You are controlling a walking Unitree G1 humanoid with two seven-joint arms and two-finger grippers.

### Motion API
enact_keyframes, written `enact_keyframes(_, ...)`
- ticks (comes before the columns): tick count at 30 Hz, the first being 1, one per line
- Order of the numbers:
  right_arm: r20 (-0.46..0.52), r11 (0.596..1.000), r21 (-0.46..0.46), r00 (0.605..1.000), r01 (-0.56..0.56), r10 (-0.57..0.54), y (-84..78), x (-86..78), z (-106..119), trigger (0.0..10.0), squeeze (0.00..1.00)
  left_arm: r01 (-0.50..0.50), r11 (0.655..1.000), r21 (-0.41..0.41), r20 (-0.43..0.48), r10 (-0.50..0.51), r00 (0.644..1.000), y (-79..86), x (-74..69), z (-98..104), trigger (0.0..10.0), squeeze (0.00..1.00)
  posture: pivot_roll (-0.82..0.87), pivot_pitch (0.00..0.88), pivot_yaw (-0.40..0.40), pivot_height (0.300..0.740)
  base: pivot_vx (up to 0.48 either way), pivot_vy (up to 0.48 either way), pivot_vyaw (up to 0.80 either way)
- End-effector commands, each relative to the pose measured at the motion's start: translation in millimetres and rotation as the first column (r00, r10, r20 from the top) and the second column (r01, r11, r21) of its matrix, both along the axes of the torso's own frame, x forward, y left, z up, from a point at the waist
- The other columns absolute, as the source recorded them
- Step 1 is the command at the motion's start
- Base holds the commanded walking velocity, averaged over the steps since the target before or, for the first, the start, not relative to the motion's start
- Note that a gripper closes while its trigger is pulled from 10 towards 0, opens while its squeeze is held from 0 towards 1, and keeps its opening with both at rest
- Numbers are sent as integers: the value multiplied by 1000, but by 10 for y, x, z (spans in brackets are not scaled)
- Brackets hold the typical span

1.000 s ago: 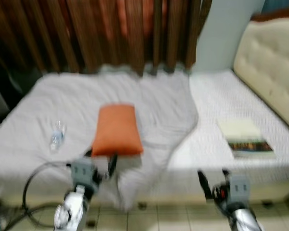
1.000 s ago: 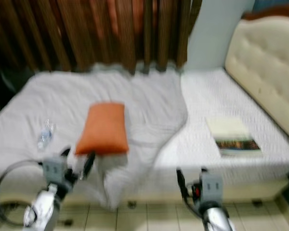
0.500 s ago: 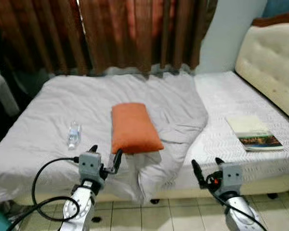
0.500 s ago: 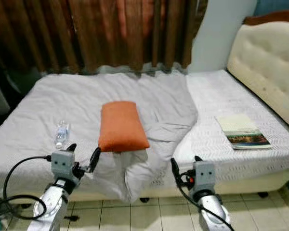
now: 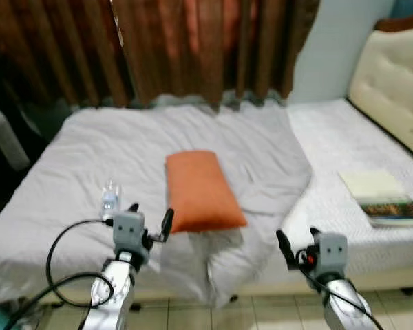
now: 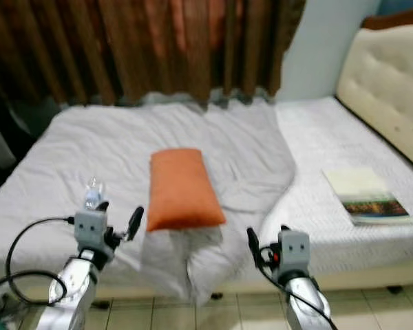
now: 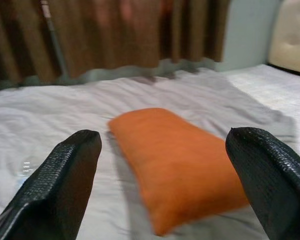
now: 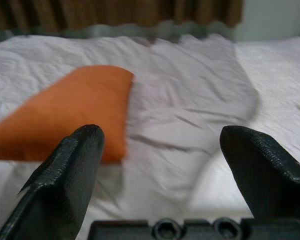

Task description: Clean up the room

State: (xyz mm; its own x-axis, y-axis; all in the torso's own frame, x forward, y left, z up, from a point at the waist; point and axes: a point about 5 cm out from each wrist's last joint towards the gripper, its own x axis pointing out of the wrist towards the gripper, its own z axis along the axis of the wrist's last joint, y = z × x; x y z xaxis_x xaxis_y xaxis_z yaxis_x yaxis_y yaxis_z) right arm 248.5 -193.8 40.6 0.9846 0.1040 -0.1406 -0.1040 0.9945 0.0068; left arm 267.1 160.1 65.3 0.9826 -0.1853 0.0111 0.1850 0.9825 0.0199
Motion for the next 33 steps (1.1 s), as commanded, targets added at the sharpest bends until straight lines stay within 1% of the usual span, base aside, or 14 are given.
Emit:
enact_keyframes(1,5,1000,1,1000,-18,18,44,19,10,10000,0,-6,1000,17,-30,7,1000,36,11,-43,10000,0,-67,0,13,740,480,0,0)
enact_keyframes(14,3,1000,-3,1000,-20,20,46,1,0,10000,0,25,999,38,-44,-23,999,-1,50,-54,10000,0,-77,0,17,740,480,0,0)
enact_keyframes(25,0,1000,-4,1000,-14,14,38,-27,-7,10000,0,47,998,34,-61,-45,997,-26,67,-72,10000,0,-85,0,25,740,480,0,0)
enact_keyframes(27,13,1000,-8,1000,-1,1,22,56,34,10000,0,46,998,31,-71,-43,997,-4,129,-67,10000,0,-85,8,27,740,480,0,0)
enact_keyframes(28,13,1000,-8,1000,-1,1,22,56,34,10000,0,46,998,31,-71,-43,997,-4,129,-67,10000,0,-85,8,27,740,480,0,0)
enact_keyframes(29,29,1000,-8,1000,10,-10,5,175,99,10000,0,32,999,35,-76,-29,997,48,208,-45,10000,0,-83,17,30,740,480,0,0)
enact_keyframes(30,29,1000,-8,1000,10,-10,5,175,99,10000,0,32,999,35,-76,-29,997,48,208,-45,10000,0,-83,17,30,740,480,0,0)
enact_keyframes(31,36,1000,6,999,16,-16,0,291,166,10000,0,30,999,45,-85,-26,996,90,280,-21,10000,0,-82,30,31,740,480,0,0)
enact_keyframes(32,38,1000,16,999,17,-17,2,331,194,10000,0,32,998,52,-89,-27,996,105,302,-12,10000,0,-80,35,30,740,480,0,0)
enact_keyframes(33,38,1000,16,999,17,-17,2,331,194,10000,0,32,998,52,-89,-27,996,105,302,-12,10000,0,-80,35,30,740,480,0,0)
